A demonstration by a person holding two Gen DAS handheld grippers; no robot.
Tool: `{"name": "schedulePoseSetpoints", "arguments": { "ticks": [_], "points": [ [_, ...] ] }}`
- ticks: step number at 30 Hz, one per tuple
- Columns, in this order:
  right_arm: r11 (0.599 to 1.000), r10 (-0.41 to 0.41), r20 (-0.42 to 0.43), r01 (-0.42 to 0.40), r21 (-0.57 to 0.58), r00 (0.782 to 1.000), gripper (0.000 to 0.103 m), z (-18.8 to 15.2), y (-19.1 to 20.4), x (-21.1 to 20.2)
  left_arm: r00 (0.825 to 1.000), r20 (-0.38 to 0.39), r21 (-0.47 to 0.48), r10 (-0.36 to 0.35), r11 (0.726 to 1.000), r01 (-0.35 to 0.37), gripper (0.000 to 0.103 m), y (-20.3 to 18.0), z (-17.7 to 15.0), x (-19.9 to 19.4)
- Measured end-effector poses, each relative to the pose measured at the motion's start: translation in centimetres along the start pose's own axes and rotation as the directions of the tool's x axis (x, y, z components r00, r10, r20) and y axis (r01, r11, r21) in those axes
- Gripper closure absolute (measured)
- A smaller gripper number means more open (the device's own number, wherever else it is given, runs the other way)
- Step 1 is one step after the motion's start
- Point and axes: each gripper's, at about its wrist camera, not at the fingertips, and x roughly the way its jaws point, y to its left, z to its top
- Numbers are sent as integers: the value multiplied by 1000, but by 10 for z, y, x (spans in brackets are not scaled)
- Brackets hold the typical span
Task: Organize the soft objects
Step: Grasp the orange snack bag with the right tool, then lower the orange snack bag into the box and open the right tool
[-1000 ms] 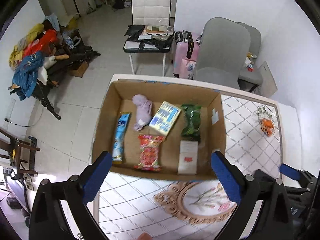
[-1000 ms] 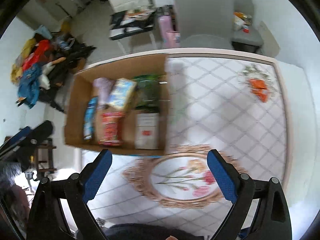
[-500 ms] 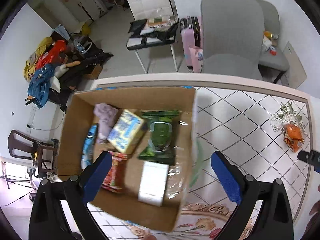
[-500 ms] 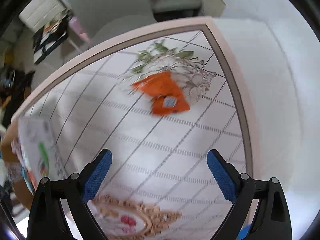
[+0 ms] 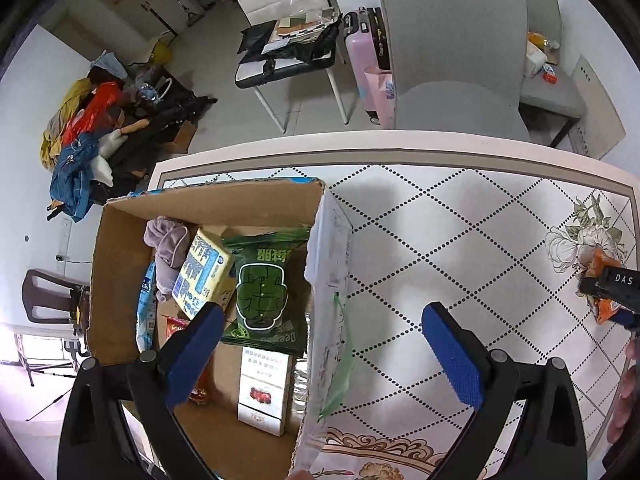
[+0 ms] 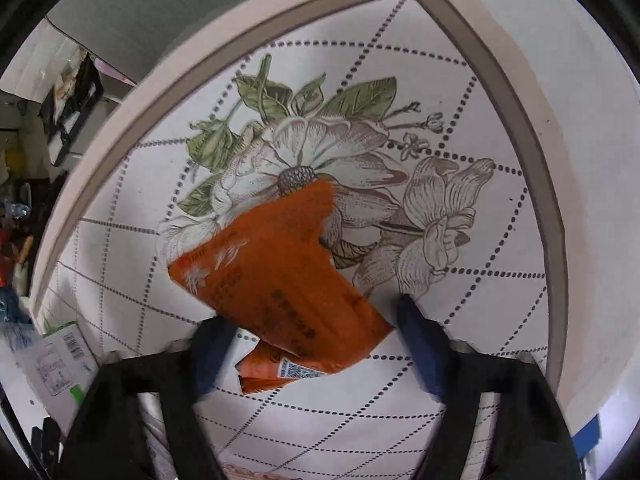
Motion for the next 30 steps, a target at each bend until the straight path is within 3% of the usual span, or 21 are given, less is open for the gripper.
{"name": "schedulePoseSetpoints", "arguments": {
  "ticks": [4,8,15,25,30],
  "points": [
    [999,-39,28,39,-29,999,48,-3,9,-8,1000,-3,1,-6,1000,6,2,1,0,-2],
    [998,-15,51,18,-61,999,49,-21,21,-30,1000,-7,-5,-30,1000,29,2,11,-4,-9],
    [980,111,120,-88,-177,987,49,-101,68,-103,991,-10,3,-135,991,135,2,47,-18,-37],
    [904,278,117,-218,-368,953,49,-243,187,-174,968,-30,48,-249,967,250,2,179,-59,-65],
    [854,308,81,-239,-461,948,49,-301,259,-177,960,-46,-10,-275,961,275,2,255,-73,-55]
  ]
}}
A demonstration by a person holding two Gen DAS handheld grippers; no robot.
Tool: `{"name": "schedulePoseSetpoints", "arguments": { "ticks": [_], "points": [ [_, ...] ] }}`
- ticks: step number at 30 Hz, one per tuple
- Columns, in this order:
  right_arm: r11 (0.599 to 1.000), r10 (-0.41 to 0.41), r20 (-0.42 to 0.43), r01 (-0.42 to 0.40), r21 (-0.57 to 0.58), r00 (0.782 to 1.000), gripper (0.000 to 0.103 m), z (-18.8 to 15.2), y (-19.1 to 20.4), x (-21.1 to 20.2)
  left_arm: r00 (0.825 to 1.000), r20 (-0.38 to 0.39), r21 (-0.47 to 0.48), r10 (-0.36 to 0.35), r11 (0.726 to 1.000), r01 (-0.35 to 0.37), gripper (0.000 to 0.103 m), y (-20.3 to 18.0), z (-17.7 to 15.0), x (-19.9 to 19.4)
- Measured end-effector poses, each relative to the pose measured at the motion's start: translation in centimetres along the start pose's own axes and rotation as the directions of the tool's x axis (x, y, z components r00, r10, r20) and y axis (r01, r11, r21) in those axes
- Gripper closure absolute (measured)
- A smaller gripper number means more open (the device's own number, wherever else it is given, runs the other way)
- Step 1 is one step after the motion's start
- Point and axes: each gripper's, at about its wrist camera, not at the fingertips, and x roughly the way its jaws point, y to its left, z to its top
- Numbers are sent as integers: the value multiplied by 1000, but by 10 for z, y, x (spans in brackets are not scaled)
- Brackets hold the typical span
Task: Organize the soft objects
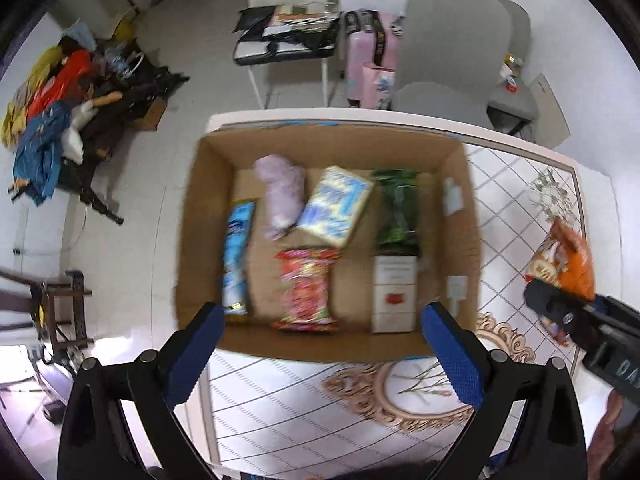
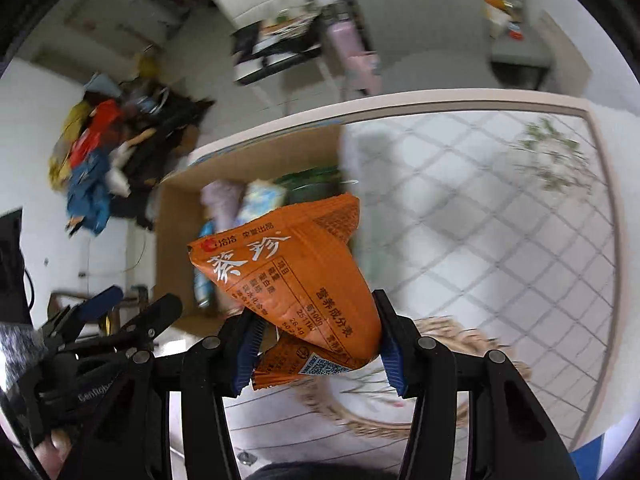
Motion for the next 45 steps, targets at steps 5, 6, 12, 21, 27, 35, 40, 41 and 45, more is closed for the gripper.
{"name": "schedulePoseSetpoints", "arguments": {
  "ticks": [5,6,12,21,27,35,40,41,45],
  "points": [
    [999,-35,-55,33,-37,998,49,-7,57,48,1000,-2,-62,5,998,-5,2,48,-1,11],
    [999,-42,-65,39,-38,997,49,-6,60,61,1000,-11,-69,11,998,-12,2,54,0,17],
    [996,-92,-144,89,-32,985,49,-7,69,128,995,-101,-64,3,998,-9,2,78,4,63],
    [986,-170,-189,166,-32,967,36,-5,67,180,988,-156,-21,-7,1000,4,2,83,6,104],
    [984,-175,-164,175,-10,971,18,-5,57,172,987,-156,-30,-33,999,29,2,86,6,107],
    [961,-277,-68,276,-23,958,11,-9,48,123,991,-117,-34,-65,998,62,2,80,-1,85],
    [955,-297,-39,297,-14,954,4,-13,44,99,998,-50,-20,-30,999,29,2,73,-6,60],
    [953,-303,-29,302,-21,953,3,-14,44,94,999,-36,-19,-26,999,26,2,72,-7,54],
    [948,-318,15,319,-21,948,3,-17,44,72,999,17,-32,-35,999,36,0,70,-10,30]
  ]
}}
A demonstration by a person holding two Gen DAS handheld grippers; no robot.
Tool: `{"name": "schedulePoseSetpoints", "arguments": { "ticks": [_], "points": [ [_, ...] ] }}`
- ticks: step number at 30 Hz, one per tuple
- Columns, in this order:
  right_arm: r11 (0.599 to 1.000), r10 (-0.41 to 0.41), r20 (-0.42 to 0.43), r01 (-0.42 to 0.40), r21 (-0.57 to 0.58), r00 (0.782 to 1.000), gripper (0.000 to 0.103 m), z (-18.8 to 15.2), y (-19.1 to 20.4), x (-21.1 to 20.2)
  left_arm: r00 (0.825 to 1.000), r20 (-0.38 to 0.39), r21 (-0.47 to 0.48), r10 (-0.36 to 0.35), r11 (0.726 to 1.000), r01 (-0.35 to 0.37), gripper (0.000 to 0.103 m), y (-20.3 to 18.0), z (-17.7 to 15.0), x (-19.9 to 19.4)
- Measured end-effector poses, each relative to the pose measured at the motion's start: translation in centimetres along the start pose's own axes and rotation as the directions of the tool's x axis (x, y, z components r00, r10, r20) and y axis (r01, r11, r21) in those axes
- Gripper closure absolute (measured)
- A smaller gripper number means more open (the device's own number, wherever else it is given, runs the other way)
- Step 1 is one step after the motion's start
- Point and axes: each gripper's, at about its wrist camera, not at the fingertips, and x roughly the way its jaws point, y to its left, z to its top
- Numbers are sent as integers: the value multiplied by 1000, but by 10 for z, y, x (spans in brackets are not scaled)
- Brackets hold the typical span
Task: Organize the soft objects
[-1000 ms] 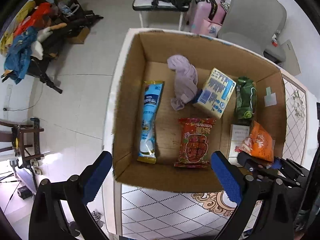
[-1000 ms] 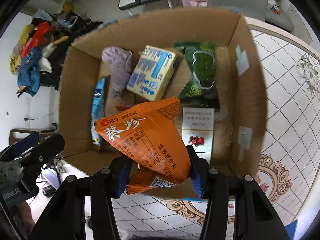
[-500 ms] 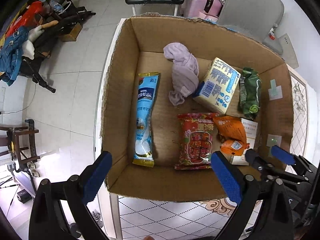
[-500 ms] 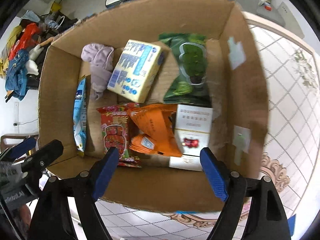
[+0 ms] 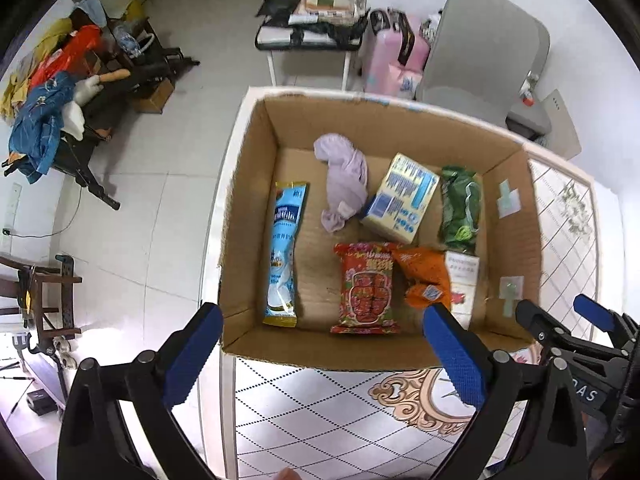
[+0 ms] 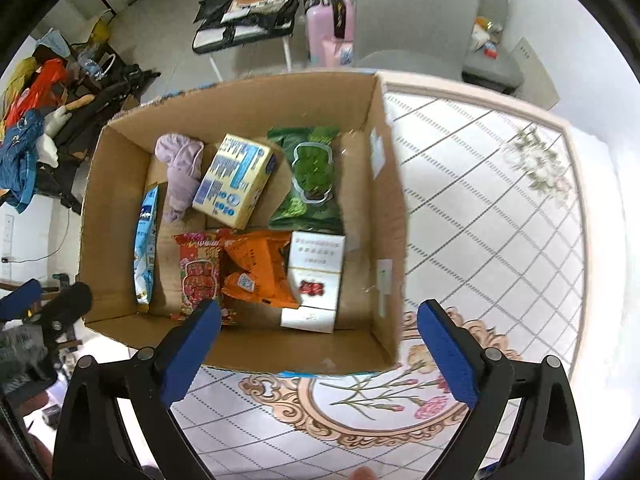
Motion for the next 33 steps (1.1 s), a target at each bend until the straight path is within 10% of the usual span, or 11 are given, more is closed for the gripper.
{"name": "schedulePoseSetpoints", "arguments": {
  "ticks": [33],
  "points": [
    [996,55,344,-27,-86,937,3,-121,-25,-285,959,283,12,-10,1000,7,0,-28,-101,-225]
  ]
}}
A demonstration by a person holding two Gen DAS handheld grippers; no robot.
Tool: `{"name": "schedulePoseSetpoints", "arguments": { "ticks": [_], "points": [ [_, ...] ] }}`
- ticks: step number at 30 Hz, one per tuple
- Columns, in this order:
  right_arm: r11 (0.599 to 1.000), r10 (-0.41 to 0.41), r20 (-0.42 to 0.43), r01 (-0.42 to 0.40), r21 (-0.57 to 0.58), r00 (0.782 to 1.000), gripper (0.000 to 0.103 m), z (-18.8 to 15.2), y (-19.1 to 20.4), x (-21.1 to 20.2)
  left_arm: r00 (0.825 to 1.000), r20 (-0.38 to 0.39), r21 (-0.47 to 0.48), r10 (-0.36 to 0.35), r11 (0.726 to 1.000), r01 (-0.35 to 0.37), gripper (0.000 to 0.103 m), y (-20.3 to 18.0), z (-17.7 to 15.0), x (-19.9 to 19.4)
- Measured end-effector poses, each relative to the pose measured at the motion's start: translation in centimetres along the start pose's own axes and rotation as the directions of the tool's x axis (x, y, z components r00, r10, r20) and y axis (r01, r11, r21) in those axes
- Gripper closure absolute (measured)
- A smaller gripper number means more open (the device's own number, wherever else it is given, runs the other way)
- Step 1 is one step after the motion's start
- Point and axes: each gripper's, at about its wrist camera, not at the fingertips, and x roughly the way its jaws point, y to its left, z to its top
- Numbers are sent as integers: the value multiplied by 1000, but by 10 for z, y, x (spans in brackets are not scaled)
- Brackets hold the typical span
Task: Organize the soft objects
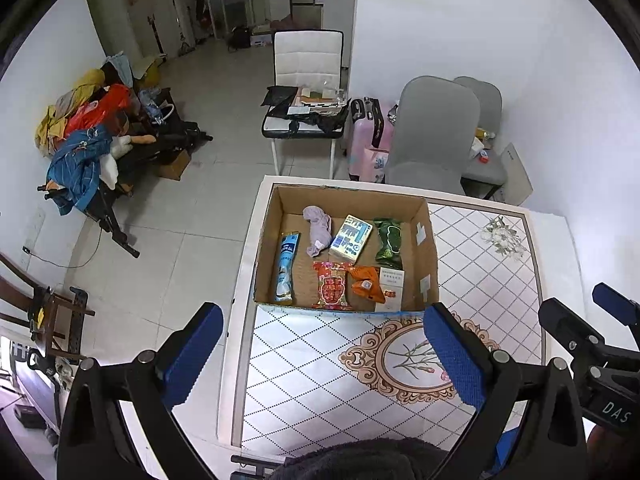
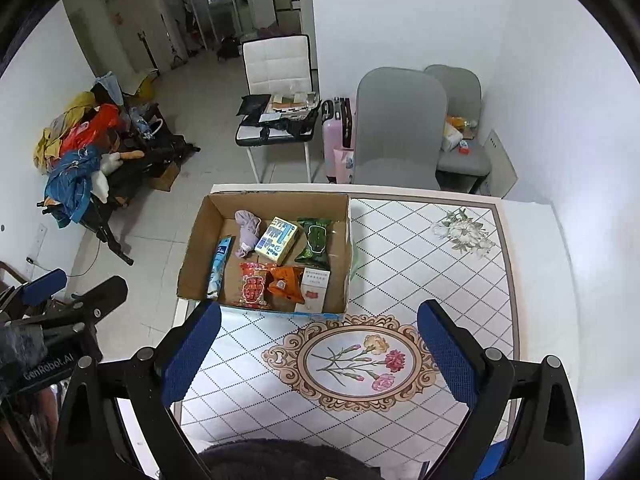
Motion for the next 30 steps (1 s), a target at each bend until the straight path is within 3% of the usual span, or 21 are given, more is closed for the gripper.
{"name": "schedulePoseSetpoints", "arguments": {
  "ticks": [30],
  "points": [
    [998,-51,52,50,27,997,3,-4,-8,-31,998,52,-20,19,1000,-18,0,5,-8,-24]
  ]
}}
